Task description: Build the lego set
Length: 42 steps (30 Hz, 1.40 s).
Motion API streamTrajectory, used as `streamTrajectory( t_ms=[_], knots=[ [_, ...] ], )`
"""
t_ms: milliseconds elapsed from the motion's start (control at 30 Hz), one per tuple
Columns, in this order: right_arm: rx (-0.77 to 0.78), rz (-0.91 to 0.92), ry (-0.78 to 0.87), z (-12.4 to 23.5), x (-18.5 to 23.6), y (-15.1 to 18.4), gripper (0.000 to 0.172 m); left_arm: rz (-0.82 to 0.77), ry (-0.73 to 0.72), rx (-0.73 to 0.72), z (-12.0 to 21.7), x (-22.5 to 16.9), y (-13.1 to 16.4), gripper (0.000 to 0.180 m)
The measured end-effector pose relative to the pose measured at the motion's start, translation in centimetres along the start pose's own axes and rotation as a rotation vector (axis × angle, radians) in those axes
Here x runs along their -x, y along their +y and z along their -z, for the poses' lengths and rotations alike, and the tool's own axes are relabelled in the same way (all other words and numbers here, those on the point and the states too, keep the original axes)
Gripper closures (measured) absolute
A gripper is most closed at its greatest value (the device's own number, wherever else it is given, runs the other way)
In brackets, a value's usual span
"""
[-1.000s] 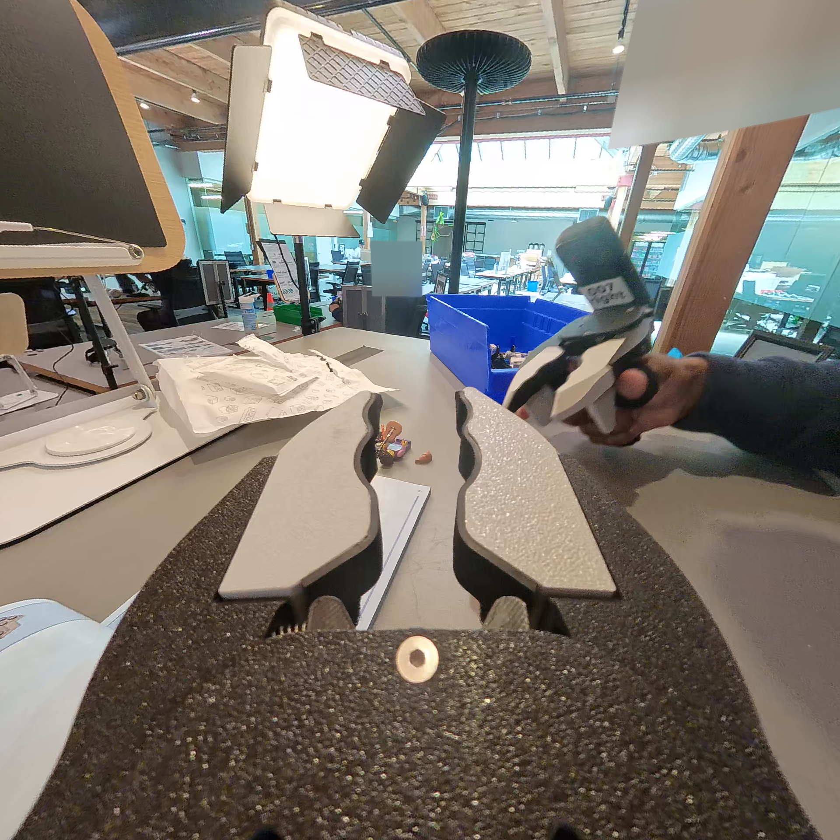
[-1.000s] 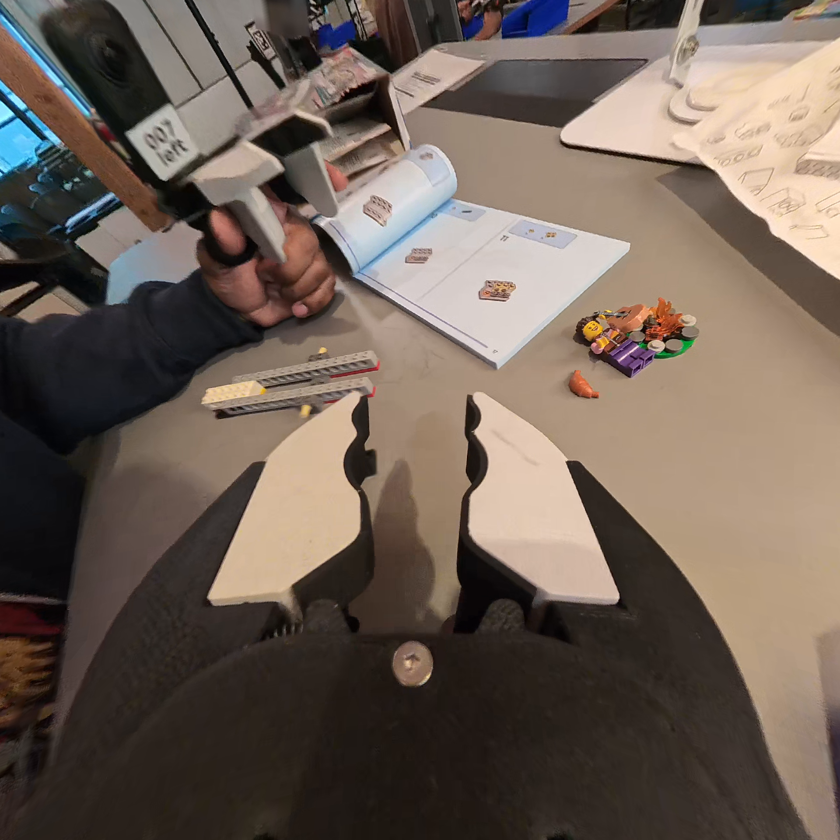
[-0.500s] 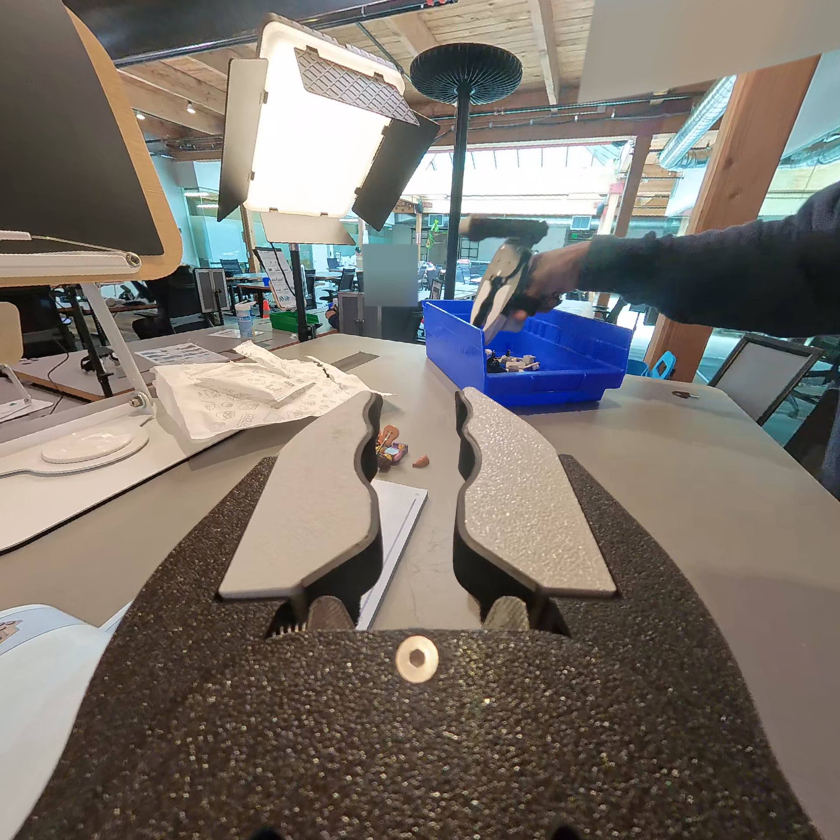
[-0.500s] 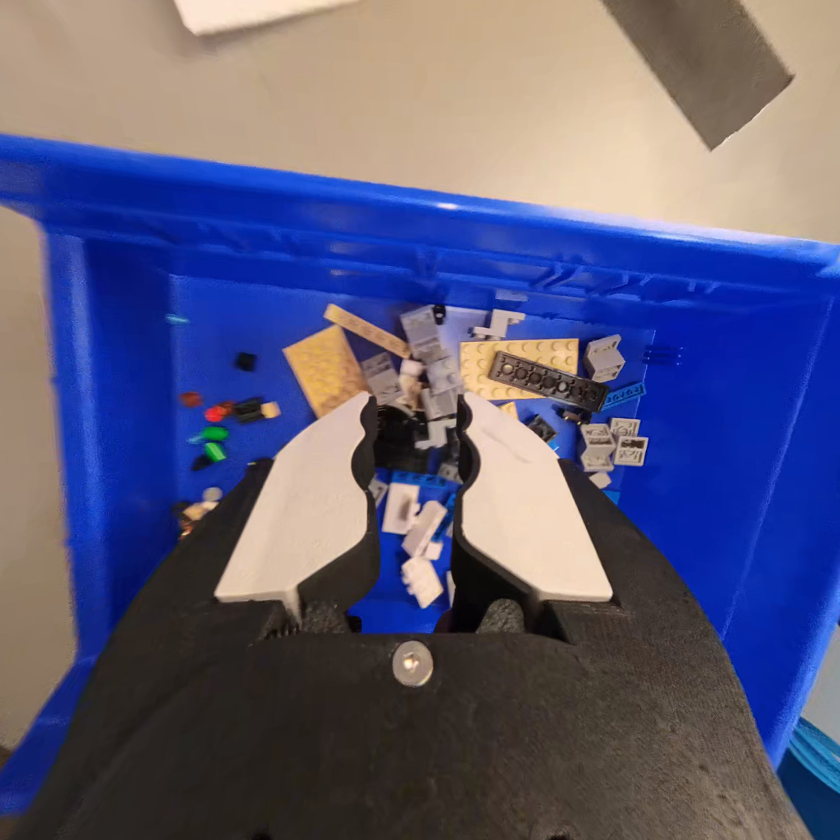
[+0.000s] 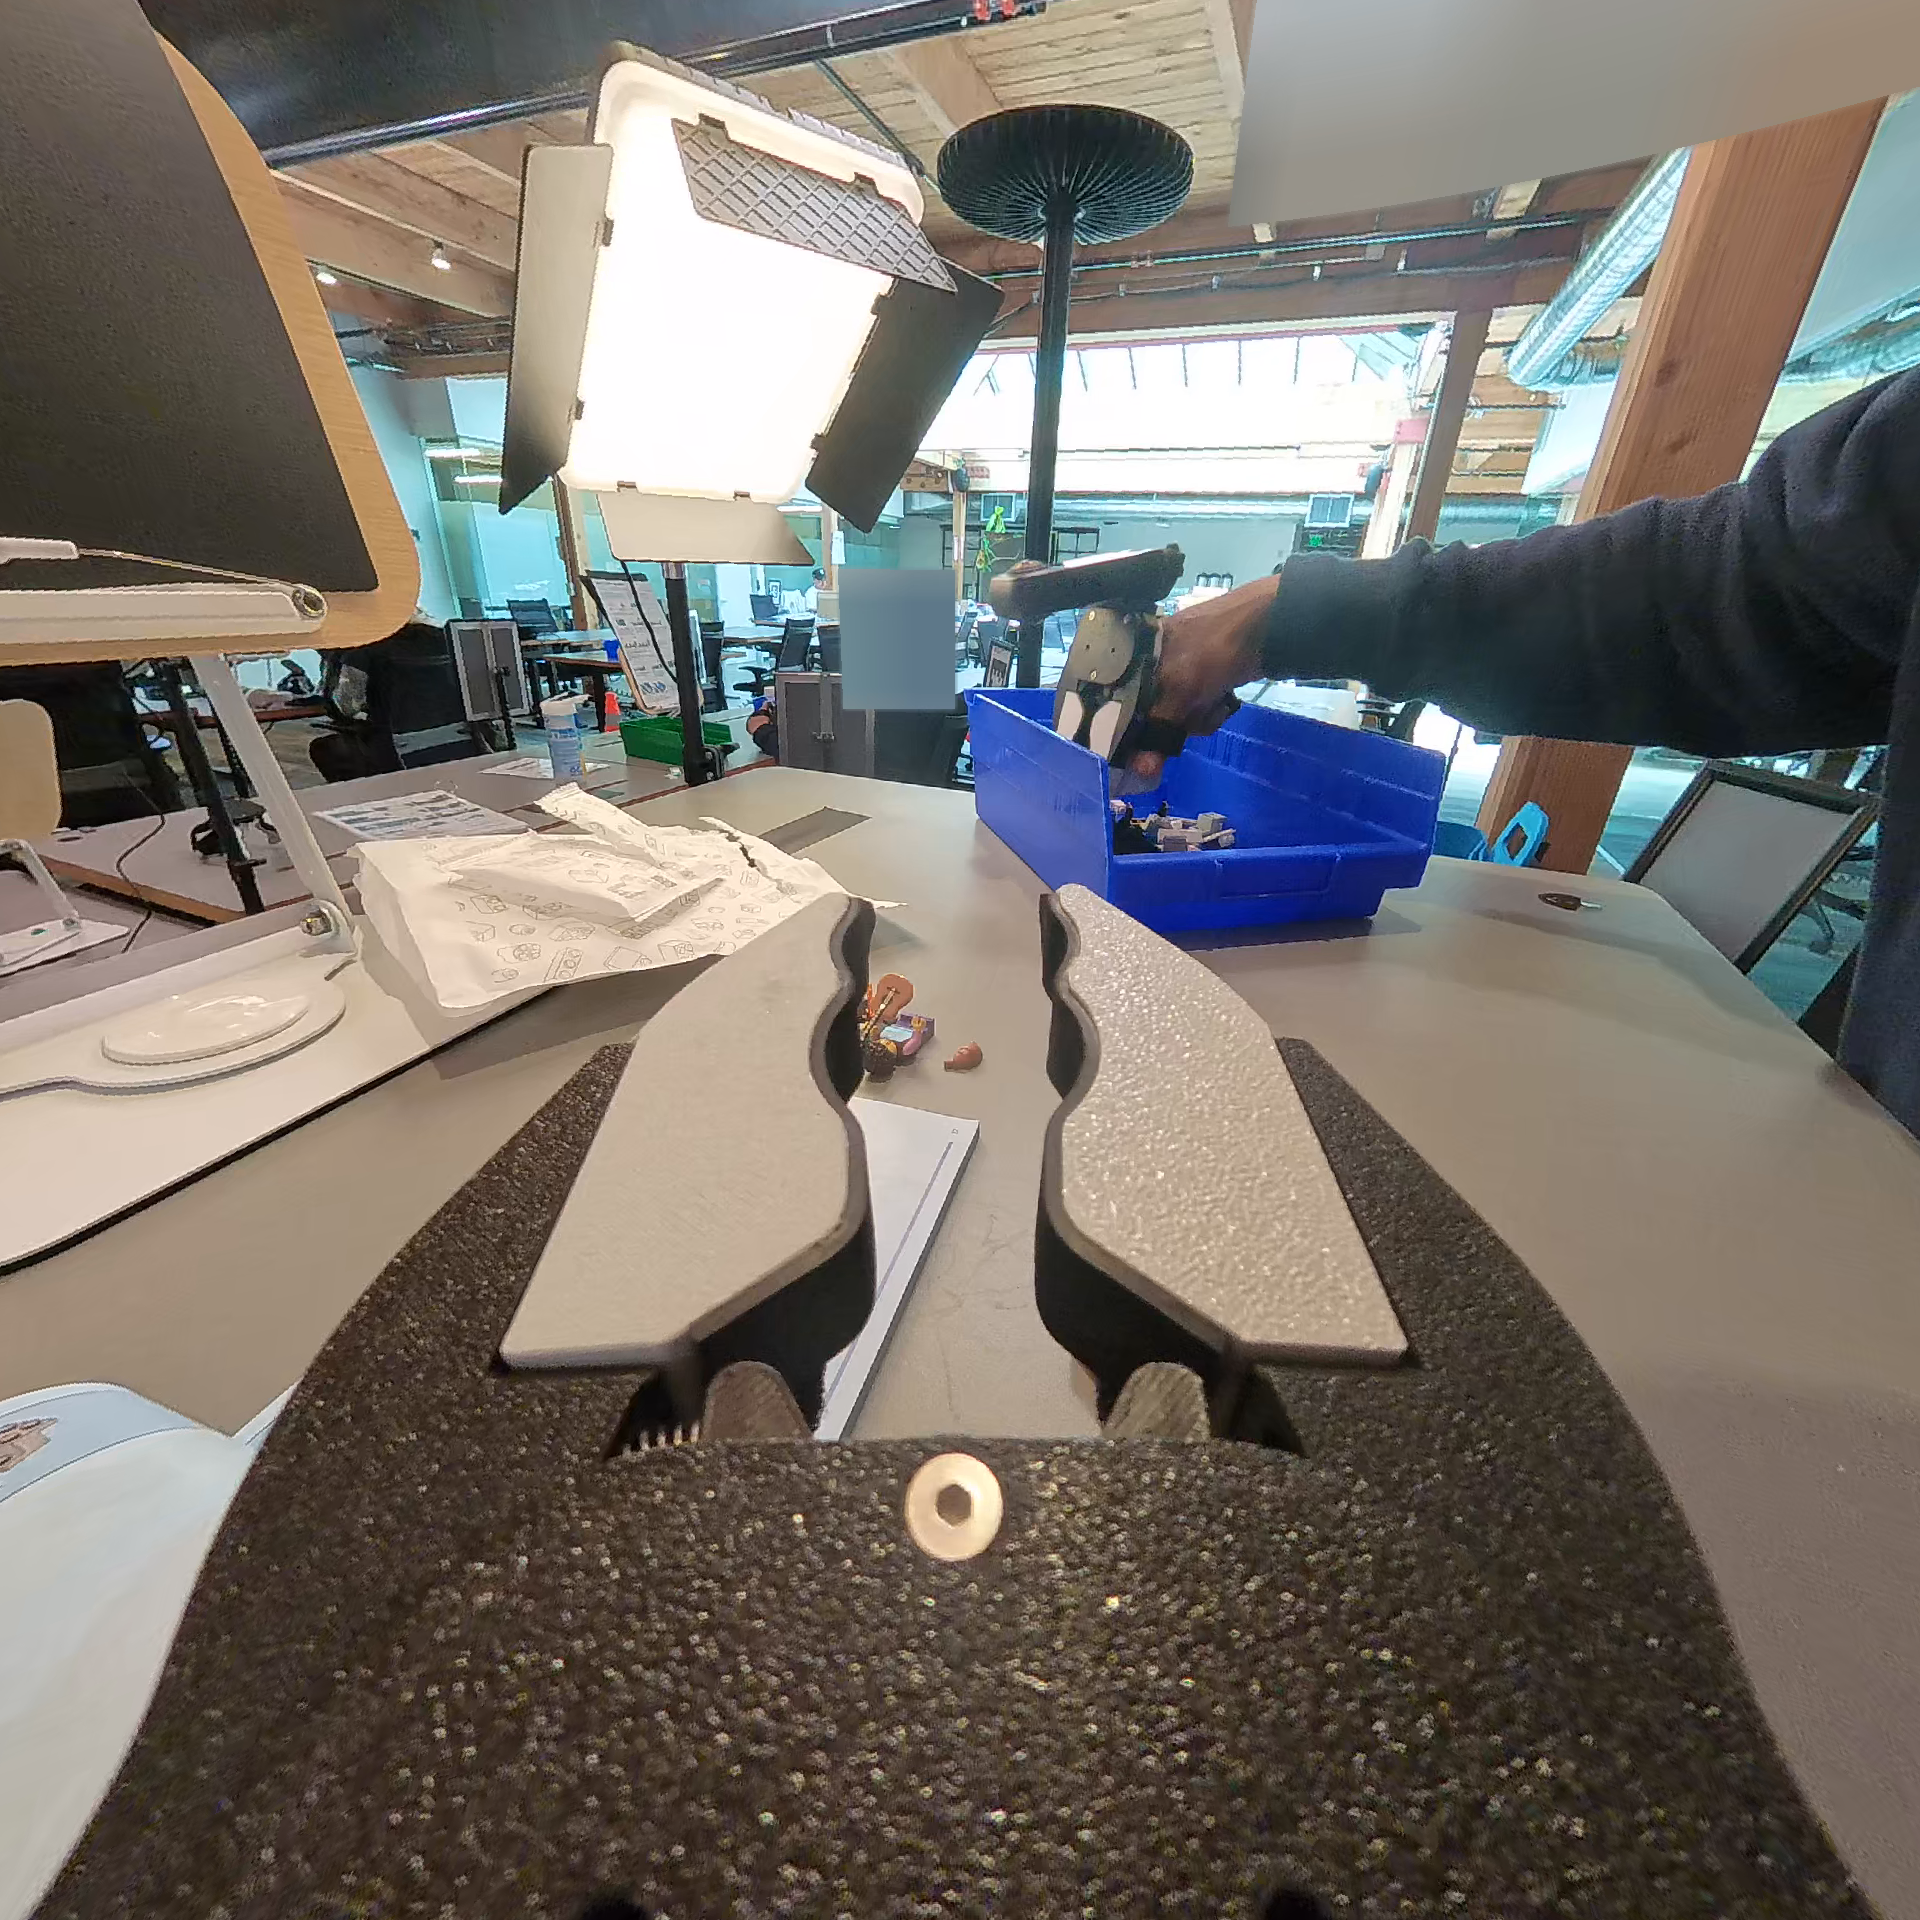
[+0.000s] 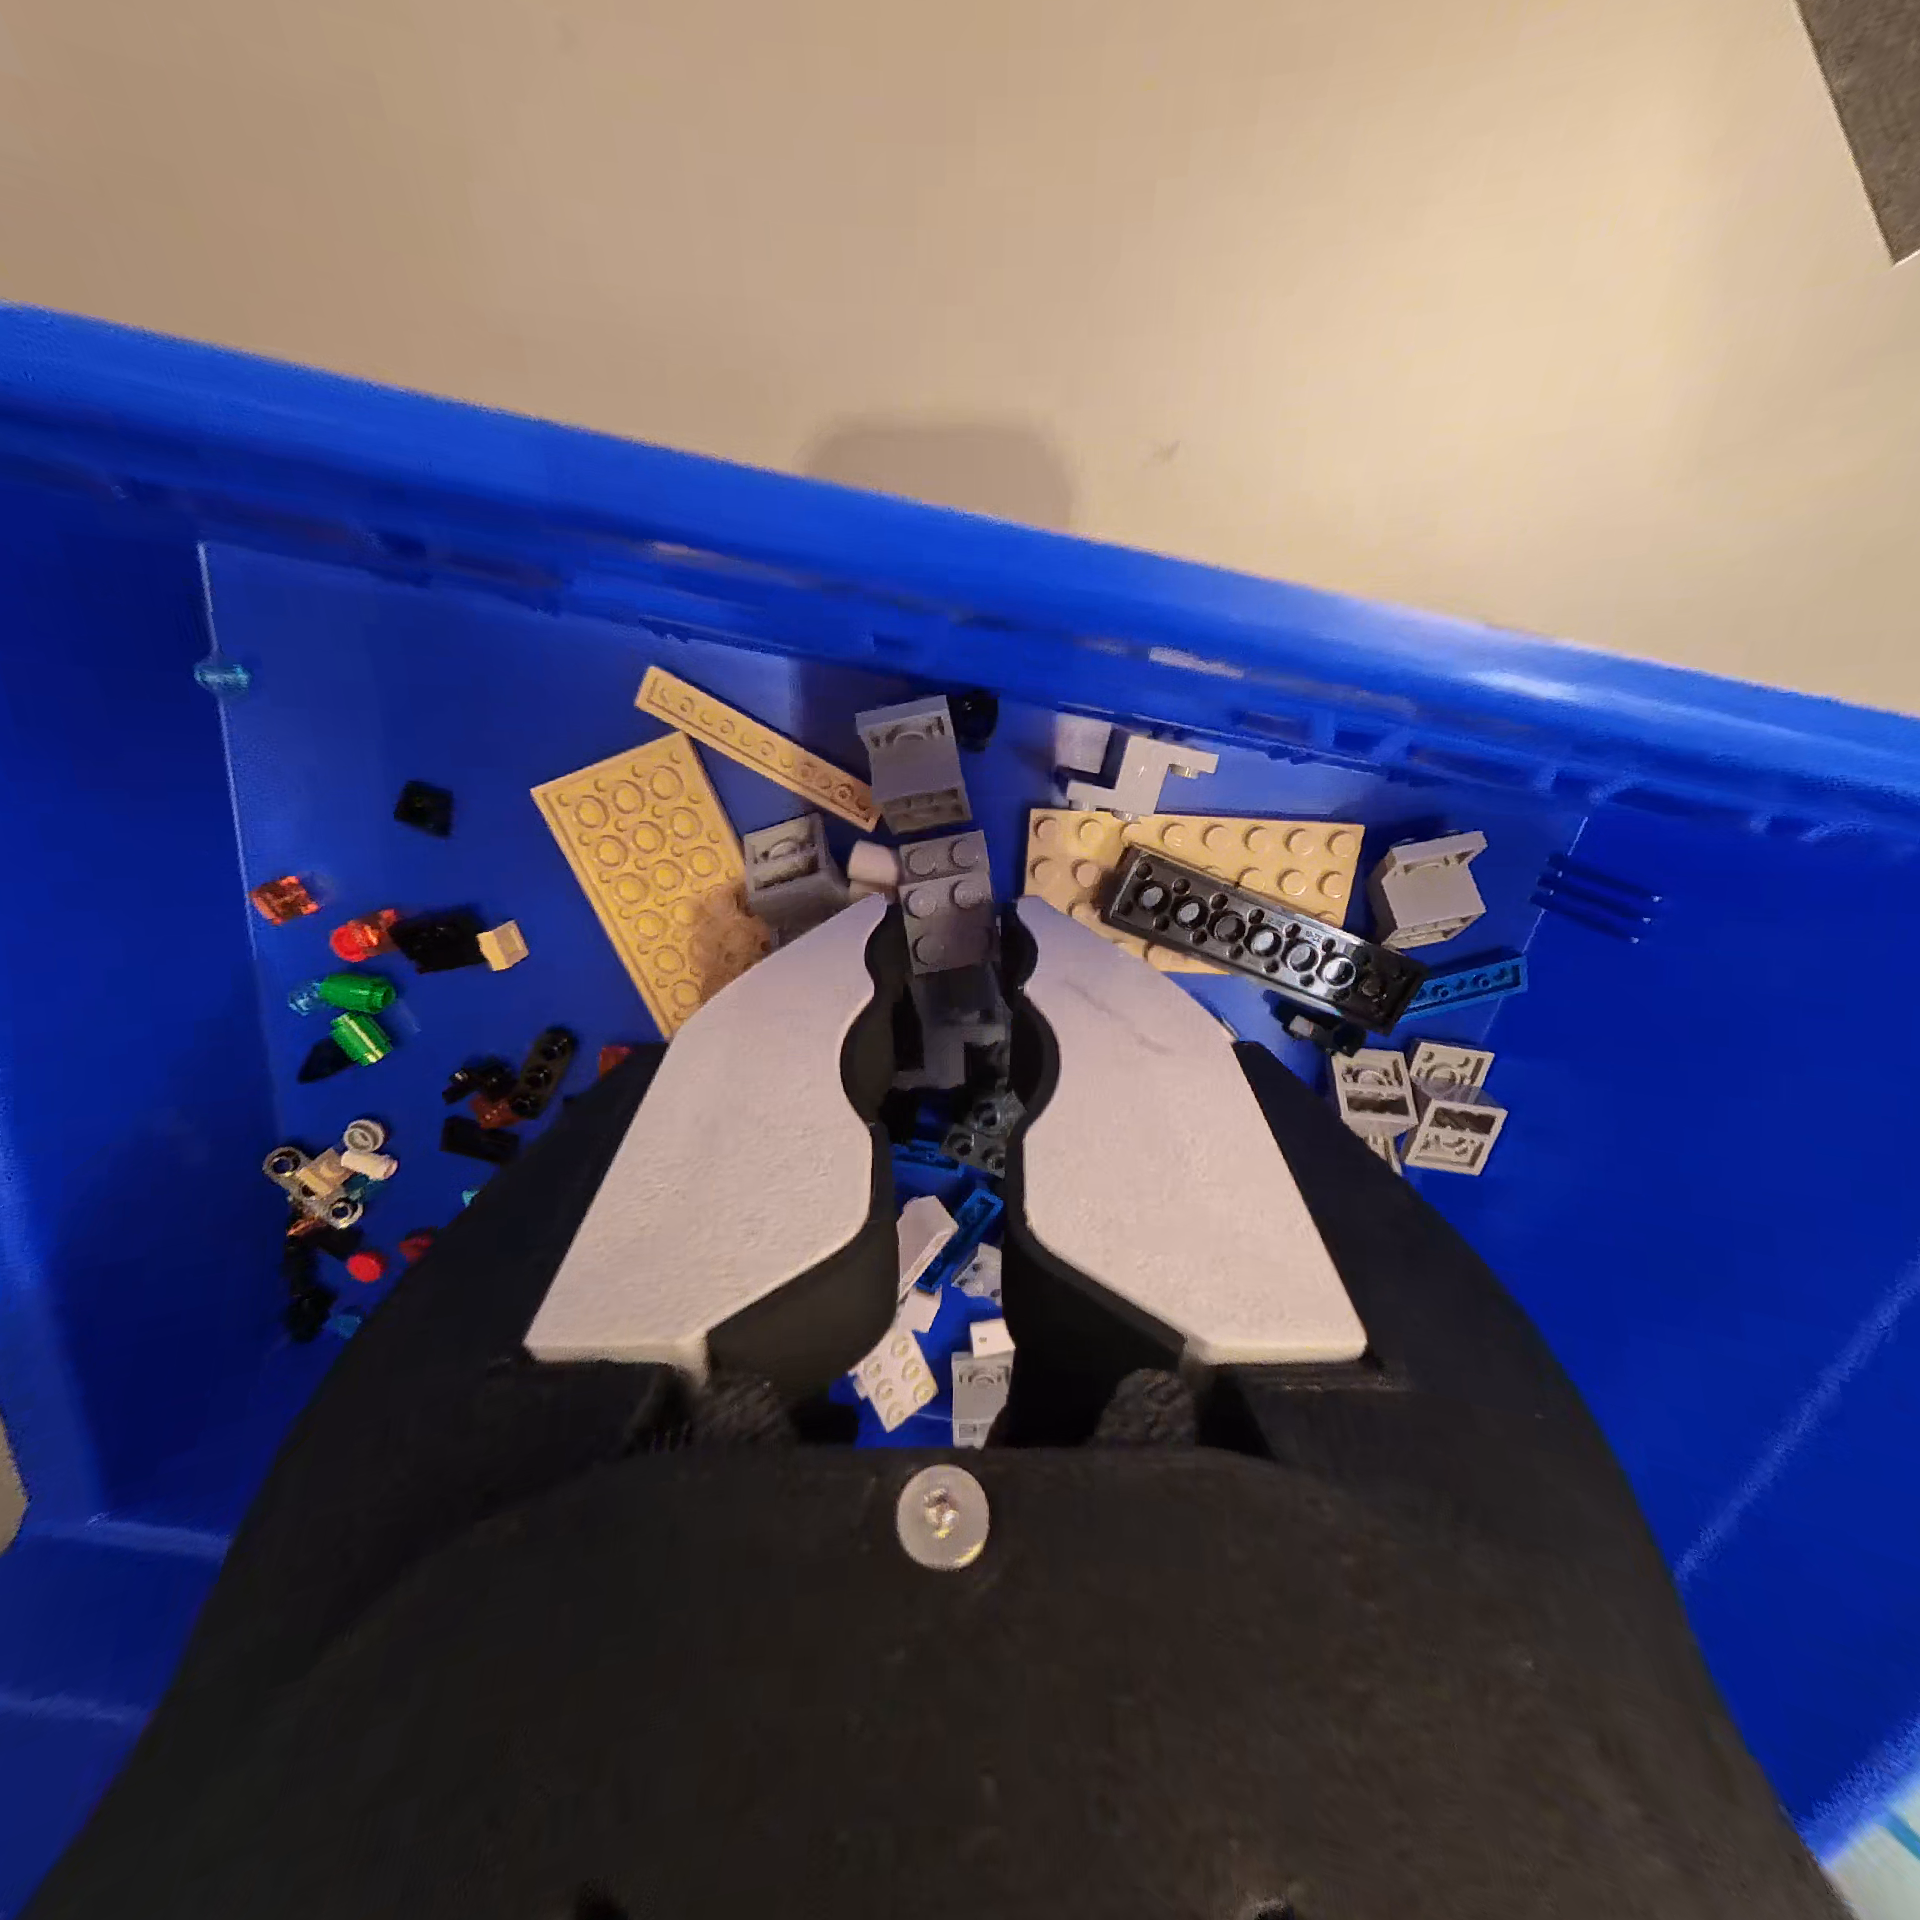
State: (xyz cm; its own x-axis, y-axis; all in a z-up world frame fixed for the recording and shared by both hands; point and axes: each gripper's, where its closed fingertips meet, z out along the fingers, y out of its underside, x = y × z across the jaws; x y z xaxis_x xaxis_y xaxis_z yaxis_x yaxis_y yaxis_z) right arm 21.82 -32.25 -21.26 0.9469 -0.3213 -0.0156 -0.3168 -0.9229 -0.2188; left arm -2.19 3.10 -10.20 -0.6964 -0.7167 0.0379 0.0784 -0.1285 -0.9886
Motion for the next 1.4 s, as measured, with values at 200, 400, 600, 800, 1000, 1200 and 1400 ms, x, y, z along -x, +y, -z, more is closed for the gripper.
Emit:
streamTrajectory(
  t_ms=[200,400,600,800,1000,1200,1400],
  knots=[
    [-0.095,0.091,0.054,5.5,2.8,-2.1,0.154,0.017,0.008,-0.005,0.1,0.1,-0.1,0.149],
    [-0.424,0.317,-0.078,9.7,15.9,-10.4,0.155,0.018,0.029,-0.015,0.0,-0.3,-0.2,0.149],
    [-0.657,0.589,-0.342,5.6,30.4,-18.2,0.154,0.04,0.084,-0.01,0.0,-0.8,-0.2,0.15],
    [-0.921,0.743,-0.469,2.2,36.0,-21.6,0.155,0.088,0.125,-0.017,0.3,-0.7,-0.3,0.153],
    [-1.002,0.736,-0.427,1.6,35.6,-21.8,0.155,0.056,0.159,0.006,-0.1,-1.5,0.0,0.155],
    [-1.027,0.791,-0.321,1.3,35.3,-21.2,0.155,0.031,0.194,0.008,-0.1,-2.4,0.1,0.157],
    [-1.003,0.835,-0.293,1.3,35.7,-20.9,0.155,0.006,0.214,-0.007,-0.1,-2.8,-0.1,0.16]
  ],
)
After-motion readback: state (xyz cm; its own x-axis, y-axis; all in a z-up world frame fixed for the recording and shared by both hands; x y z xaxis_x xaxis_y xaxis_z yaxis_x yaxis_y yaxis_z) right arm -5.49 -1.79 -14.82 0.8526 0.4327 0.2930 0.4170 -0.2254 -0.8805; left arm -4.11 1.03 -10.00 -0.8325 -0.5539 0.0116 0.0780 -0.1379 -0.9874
